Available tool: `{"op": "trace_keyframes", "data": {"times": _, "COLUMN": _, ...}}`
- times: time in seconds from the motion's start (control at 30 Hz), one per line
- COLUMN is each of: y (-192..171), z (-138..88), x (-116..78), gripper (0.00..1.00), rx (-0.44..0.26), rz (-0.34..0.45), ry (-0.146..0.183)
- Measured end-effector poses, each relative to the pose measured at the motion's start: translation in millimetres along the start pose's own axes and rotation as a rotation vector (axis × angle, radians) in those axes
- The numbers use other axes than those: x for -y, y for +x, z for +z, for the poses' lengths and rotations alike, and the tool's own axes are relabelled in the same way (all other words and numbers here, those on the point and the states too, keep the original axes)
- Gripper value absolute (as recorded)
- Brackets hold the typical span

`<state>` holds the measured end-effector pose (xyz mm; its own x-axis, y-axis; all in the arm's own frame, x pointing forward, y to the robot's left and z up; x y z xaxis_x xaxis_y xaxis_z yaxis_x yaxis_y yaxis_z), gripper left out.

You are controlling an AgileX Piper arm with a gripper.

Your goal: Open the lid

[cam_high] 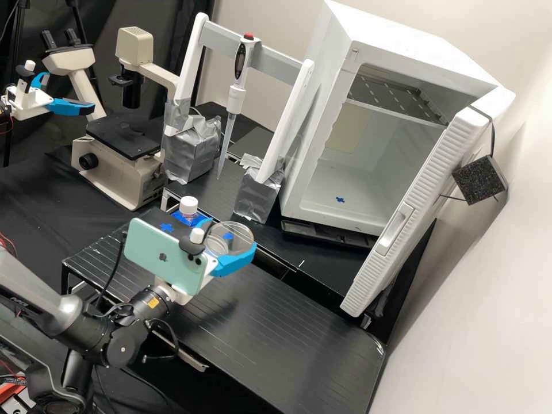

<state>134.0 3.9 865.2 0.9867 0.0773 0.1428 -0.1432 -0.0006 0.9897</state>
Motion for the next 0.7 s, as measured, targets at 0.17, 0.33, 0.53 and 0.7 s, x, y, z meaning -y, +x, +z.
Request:
{"op": "trace_keyframes", "data": {"times": 0.17, "y": 5, "z": 22, "x": -8.2, "gripper": 0.0, "rx": 0.114, "rz": 0.12, "ry": 0.102}}
{"op": "trace_keyframes", "data": {"times": 0.33, "y": 9, "z": 35, "x": -4.7, "gripper": 0.0, "rx": 0.182, "rz": 0.119, "ry": 0.103}}
{"op": "trace_keyframes", "data": {"times": 0.53, "y": 15, "z": 42, "x": 4.8, "gripper": 0.0, "rx": 0.206, "rz": 0.06, "ry": 0.07}}
{"op": "trace_keyframes", "data": {"times": 0.7, "y": 18, "z": 44, "x": 11.3, "gripper": 0.0, "rx": 0.209, "rz": 0.022, "ry": 0.041}}
